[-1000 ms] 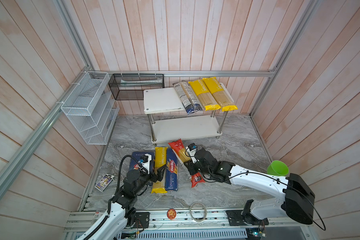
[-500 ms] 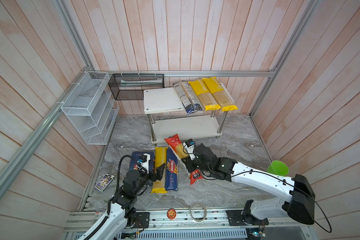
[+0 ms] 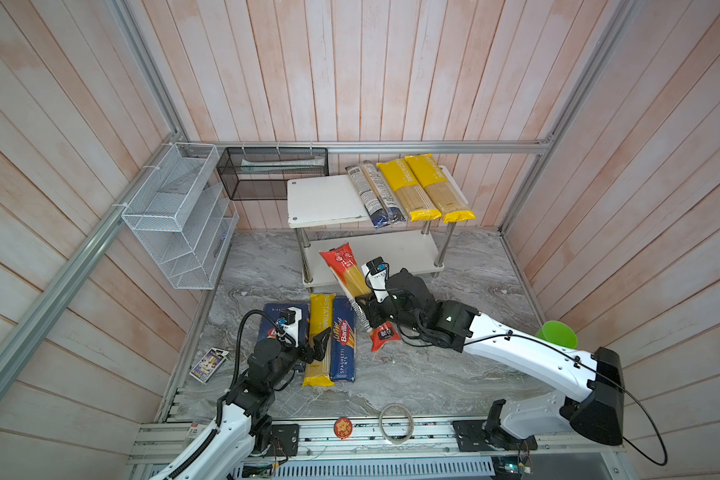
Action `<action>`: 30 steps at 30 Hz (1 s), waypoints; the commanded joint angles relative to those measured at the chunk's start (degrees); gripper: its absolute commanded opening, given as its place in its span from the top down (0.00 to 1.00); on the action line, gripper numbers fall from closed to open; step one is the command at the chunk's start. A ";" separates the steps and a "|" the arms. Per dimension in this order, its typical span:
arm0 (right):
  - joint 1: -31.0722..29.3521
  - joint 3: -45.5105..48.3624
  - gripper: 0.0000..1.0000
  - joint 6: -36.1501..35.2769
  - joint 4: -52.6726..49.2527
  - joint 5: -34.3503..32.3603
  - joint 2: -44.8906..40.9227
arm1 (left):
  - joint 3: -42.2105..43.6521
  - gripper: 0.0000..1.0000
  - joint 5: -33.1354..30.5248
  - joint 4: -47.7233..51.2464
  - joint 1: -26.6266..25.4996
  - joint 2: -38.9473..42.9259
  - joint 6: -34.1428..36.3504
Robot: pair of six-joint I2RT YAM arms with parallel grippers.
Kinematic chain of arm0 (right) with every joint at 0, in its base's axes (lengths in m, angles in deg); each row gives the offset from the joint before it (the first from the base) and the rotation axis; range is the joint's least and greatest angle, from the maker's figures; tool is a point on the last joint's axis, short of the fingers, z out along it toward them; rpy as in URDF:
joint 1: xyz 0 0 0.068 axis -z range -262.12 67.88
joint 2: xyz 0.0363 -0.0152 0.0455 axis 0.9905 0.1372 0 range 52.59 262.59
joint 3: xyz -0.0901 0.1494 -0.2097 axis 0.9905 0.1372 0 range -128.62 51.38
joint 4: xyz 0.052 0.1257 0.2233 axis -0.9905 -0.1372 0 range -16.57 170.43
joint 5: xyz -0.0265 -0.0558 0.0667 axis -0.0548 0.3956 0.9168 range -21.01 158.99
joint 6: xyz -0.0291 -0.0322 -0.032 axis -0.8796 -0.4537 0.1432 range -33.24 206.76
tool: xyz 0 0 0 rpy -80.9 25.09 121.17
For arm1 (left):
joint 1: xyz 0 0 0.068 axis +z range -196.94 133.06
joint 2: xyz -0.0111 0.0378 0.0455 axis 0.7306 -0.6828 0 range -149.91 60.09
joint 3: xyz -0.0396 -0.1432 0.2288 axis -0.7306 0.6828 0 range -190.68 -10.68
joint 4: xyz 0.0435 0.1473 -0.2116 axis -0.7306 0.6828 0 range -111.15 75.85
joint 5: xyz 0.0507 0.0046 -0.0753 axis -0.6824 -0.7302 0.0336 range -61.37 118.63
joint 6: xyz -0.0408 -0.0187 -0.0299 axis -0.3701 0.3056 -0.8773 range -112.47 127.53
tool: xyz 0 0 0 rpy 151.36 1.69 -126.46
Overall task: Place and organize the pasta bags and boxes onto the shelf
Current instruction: 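Carry the red spaghetti bag up over the top shelf with the right gripper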
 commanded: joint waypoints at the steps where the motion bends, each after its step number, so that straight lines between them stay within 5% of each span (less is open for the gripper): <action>1: -0.54 -4.93 0.79 -0.94 4.51 -1.68 -0.55 | -0.23 0.00 -0.17 -0.97 0.09 -0.10 -0.08; 30: 2.02 -38.18 0.81 -4.32 -3.97 -5.42 16.81 | 0.54 0.00 1.12 -1.32 0.08 1.50 0.47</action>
